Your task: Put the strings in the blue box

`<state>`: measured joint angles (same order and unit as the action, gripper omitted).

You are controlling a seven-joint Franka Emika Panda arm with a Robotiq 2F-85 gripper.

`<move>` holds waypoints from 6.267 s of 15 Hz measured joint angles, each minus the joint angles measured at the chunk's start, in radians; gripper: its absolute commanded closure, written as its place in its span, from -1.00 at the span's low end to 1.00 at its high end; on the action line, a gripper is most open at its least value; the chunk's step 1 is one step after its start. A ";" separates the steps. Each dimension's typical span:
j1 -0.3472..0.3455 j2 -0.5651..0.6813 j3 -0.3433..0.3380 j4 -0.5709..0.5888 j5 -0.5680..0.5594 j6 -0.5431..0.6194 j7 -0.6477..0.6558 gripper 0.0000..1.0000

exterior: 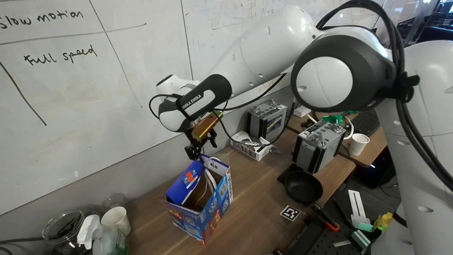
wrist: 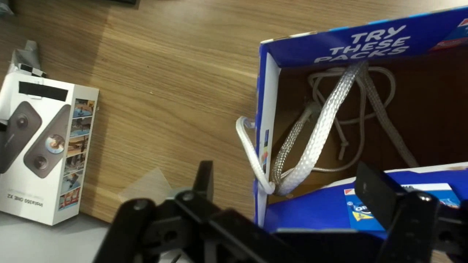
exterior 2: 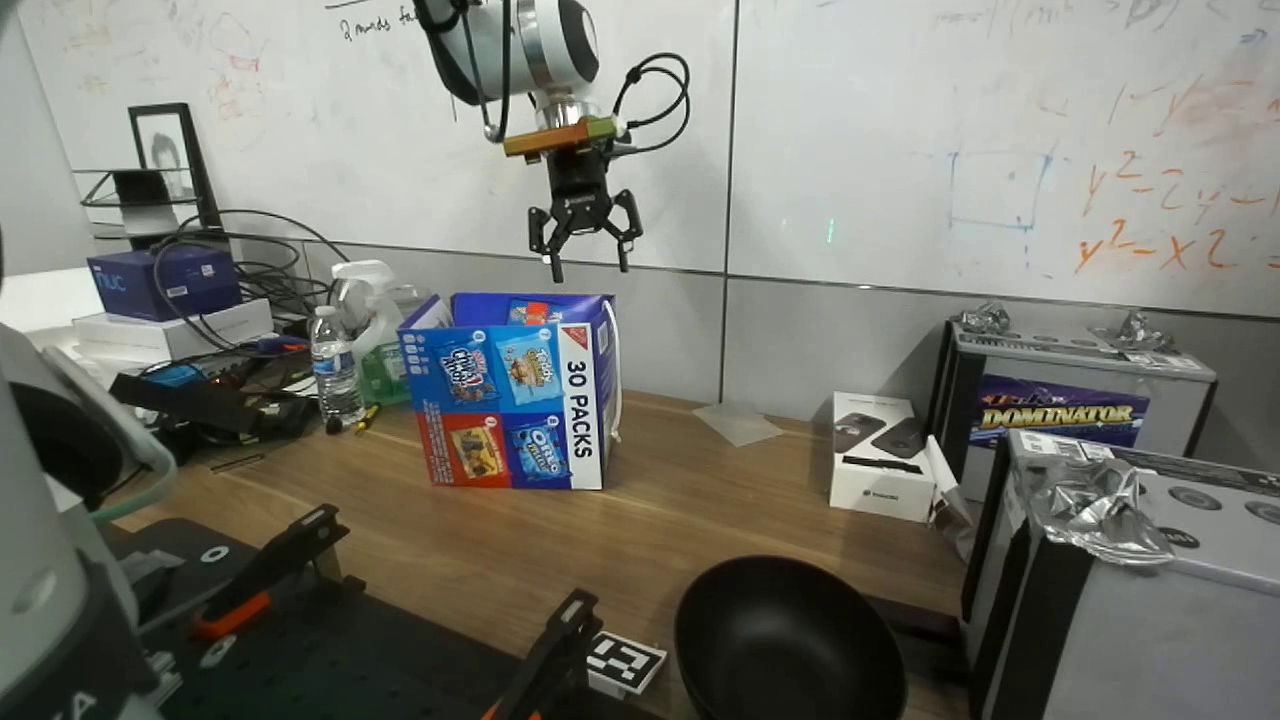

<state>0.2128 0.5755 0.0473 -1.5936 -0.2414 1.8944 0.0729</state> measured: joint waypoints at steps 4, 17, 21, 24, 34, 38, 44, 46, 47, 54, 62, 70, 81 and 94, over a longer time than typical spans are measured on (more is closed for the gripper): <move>-0.059 -0.043 0.032 -0.042 0.083 0.028 -0.125 -1.00; -0.179 -0.054 0.103 -0.190 0.239 0.234 -0.544 -1.00; -0.185 -0.054 0.105 -0.223 0.239 0.293 -0.584 -1.00; -0.188 -0.055 0.108 -0.234 0.239 0.307 -0.602 -1.00; -0.188 -0.101 0.109 -0.252 0.239 0.314 -0.611 -1.00; -0.189 -0.117 0.109 -0.261 0.239 0.313 -0.611 -1.00; -0.199 -0.119 0.109 -0.285 0.239 0.313 -0.611 -1.00; -0.201 -0.119 0.109 -0.295 0.239 0.313 -0.611 -1.00; -0.202 -0.118 0.109 -0.299 0.239 0.313 -0.611 -1.00; -0.202 -0.104 0.109 -0.307 0.239 0.332 -0.611 -1.00; -0.207 -0.099 0.109 -0.308 0.239 0.348 -0.611 0.17; -0.208 -0.099 0.109 -0.307 0.239 0.353 -0.606 1.00; -0.204 -0.106 0.109 -0.252 0.263 0.200 -0.489 0.89; -0.185 -0.106 0.112 -0.183 0.362 0.000 -0.402 0.92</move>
<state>0.0281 0.4694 0.1593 -1.7771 0.1207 1.8947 -0.3287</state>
